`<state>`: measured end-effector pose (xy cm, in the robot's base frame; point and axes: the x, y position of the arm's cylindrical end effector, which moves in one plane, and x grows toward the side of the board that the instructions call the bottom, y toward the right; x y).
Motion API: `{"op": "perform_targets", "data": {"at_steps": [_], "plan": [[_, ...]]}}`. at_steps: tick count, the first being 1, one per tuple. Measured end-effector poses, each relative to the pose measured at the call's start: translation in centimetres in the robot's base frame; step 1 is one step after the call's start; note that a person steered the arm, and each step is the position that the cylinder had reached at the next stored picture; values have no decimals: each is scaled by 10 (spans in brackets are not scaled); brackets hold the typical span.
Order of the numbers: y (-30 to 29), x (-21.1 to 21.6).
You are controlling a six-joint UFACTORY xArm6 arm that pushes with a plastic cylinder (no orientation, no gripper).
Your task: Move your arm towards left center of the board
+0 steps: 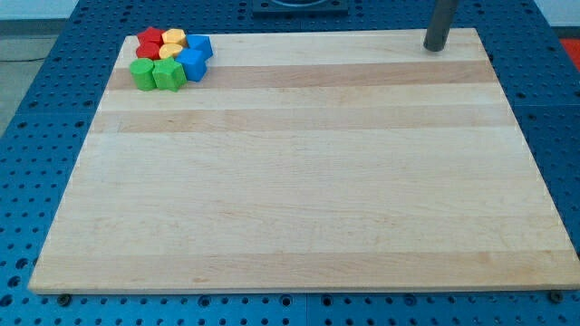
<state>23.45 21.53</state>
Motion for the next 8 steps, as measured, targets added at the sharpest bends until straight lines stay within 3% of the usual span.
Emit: {"op": "perform_targets", "data": {"at_steps": [2,4,5,8], "plan": [[0,19],[-41,89],[-111,114],[-441,179]]}}
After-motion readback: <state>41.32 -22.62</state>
